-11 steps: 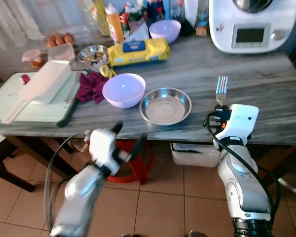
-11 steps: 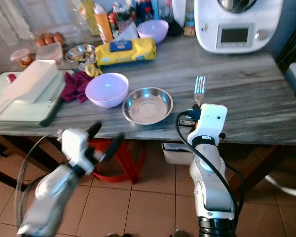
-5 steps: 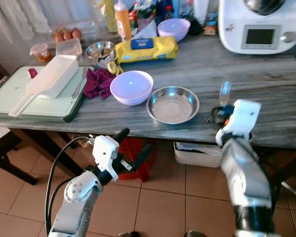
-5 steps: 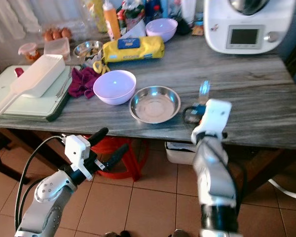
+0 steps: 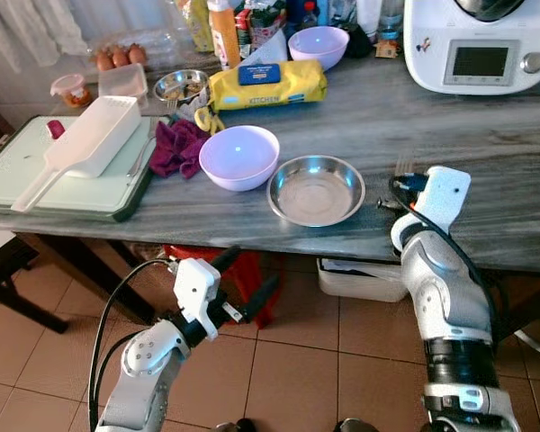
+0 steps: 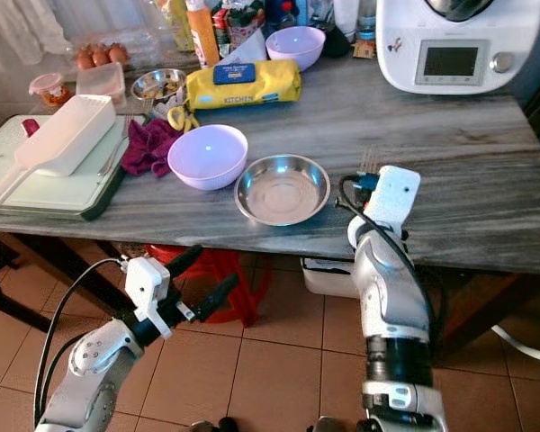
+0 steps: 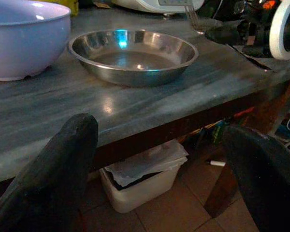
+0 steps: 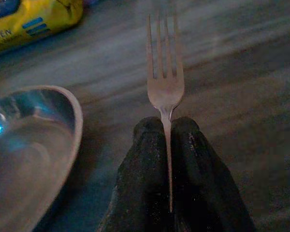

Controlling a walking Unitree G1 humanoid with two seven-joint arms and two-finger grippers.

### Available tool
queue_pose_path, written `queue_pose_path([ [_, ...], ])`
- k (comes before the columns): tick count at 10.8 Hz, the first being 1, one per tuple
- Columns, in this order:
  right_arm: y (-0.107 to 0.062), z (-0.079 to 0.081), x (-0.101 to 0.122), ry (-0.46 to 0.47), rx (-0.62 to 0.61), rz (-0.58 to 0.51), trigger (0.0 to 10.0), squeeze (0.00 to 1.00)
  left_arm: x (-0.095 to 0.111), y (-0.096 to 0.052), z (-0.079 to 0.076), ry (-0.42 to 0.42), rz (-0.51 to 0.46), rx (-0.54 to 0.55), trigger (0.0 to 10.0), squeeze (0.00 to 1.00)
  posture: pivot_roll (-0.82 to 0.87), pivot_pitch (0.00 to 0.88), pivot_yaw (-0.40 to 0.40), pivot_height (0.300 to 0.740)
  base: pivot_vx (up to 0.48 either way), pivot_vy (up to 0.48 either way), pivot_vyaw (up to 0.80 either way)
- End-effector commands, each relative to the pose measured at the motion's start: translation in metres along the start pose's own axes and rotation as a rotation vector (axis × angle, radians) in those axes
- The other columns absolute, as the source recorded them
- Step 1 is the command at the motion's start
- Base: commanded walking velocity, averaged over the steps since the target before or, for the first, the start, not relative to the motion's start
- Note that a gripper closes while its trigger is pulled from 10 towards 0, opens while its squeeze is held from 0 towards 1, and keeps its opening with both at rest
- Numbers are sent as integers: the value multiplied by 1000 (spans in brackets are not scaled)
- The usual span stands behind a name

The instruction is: Setting the table

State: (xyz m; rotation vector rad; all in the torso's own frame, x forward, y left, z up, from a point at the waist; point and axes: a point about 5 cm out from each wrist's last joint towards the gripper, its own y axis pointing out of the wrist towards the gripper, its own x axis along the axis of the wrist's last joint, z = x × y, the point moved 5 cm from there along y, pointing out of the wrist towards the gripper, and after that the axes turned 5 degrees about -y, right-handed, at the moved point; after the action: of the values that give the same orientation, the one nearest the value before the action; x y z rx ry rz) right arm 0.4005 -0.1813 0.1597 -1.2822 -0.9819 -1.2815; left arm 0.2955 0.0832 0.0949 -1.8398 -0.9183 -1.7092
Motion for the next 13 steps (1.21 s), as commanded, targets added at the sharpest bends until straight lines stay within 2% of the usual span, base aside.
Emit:
queue_pose_path([
  [1,3,2,3,15,7,4,10000,0,-5,-3,2,5,13,-2,10000,0,-142,188,113,740,0,0,0],
  [2,6,2,3,18,15,16,10000,0,-5,-3,2,5,11,-2,10000,0,-143,188,111,740,0,0,0],
  [6,19,15,7,34,61,33,10000,0,22,10,-4,40,-46,-29,10000,0,-152,182,102,740,0,0,0],
  [9,25,16,6,37,70,46,10000,0,24,11,-11,33,-50,-31,10000,0,-147,182,101,740,0,0,0],
  [13,31,12,-2,34,66,84,10000,0,30,12,-12,36,-50,-29,10000,0,-144,180,100,740,0,0,0],
])
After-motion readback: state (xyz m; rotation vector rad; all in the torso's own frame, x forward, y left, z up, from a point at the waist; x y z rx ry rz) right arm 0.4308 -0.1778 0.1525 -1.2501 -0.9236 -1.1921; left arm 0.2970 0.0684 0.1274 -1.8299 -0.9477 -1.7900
